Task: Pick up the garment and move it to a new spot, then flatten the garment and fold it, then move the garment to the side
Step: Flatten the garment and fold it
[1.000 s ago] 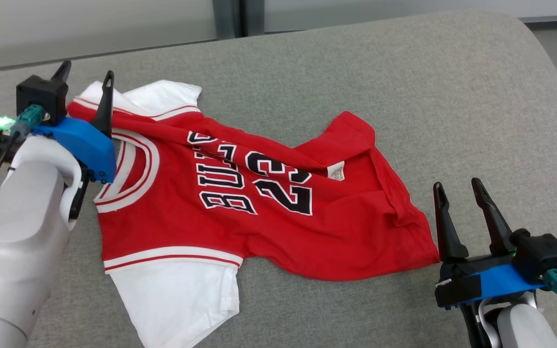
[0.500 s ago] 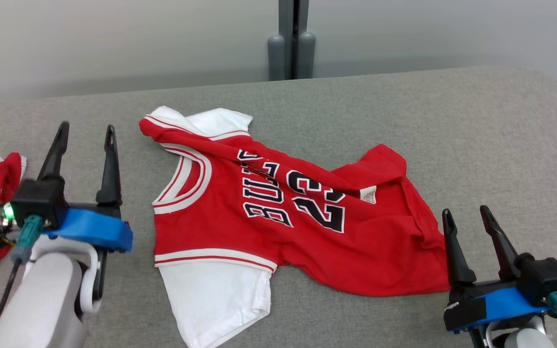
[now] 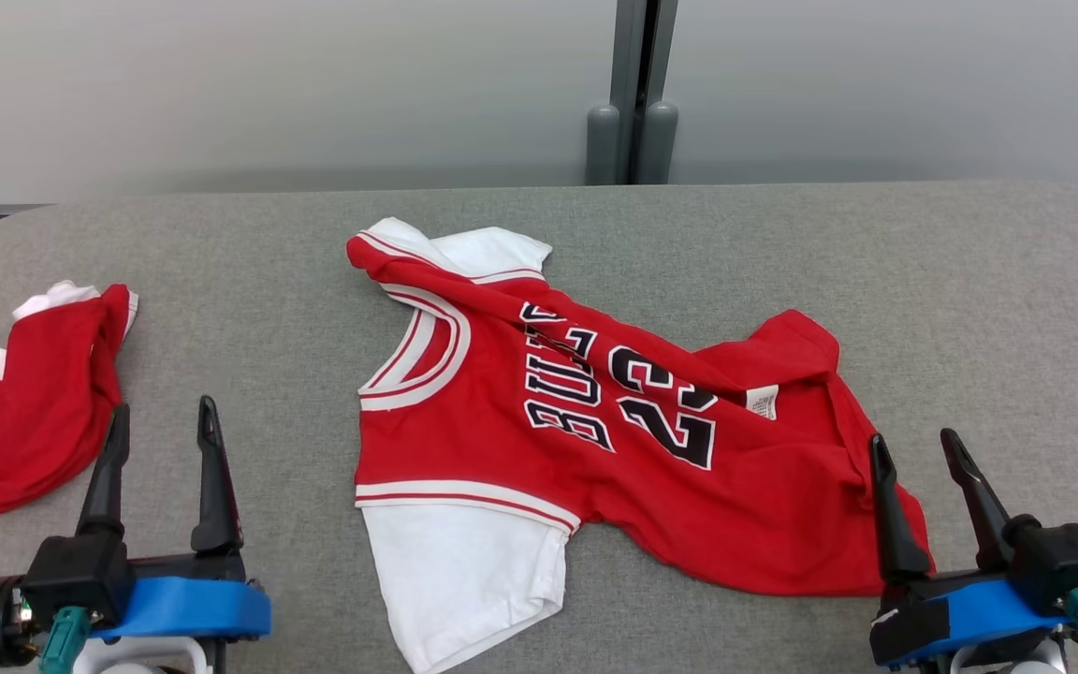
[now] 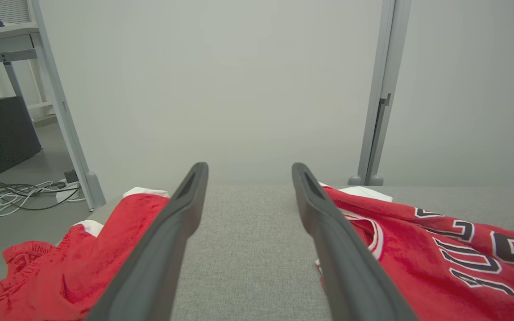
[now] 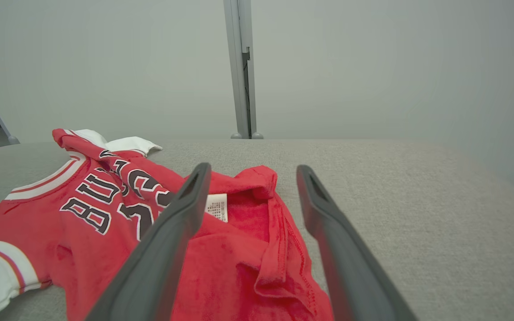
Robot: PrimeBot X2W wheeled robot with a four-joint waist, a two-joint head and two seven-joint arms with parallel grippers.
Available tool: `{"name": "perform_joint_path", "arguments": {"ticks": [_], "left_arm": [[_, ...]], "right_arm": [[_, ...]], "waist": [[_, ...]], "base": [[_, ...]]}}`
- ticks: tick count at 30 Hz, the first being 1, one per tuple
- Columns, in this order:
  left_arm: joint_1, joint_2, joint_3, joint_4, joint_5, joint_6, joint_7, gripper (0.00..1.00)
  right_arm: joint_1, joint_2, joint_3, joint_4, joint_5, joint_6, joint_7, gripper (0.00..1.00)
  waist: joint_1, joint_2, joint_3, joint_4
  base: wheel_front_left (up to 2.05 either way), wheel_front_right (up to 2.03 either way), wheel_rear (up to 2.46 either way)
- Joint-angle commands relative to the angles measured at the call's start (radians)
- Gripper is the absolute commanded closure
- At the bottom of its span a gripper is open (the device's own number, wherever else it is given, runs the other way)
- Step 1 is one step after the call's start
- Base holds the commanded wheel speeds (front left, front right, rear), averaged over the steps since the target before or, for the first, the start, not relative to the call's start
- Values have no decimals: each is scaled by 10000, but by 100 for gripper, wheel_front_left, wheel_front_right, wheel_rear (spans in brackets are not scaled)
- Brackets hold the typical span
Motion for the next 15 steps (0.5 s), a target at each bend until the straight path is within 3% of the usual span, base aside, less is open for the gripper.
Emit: {"name": "perform_joint_path", "arguments": {"ticks": [1, 15], "left_arm": [[219, -140, 218, -16, 147, -142, -24, 0], [599, -985, 1221, 297, 932, -932, -24, 0]], "right_arm": [[171, -25, 3, 50, -93, 1, -40, 0], [203, -25, 23, 318, -105, 1, -40, 0]], "waist": [[1, 0, -27, 38], [1, 0, -108, 123]], "base": [[0, 0, 0], [0, 0, 0]]}}
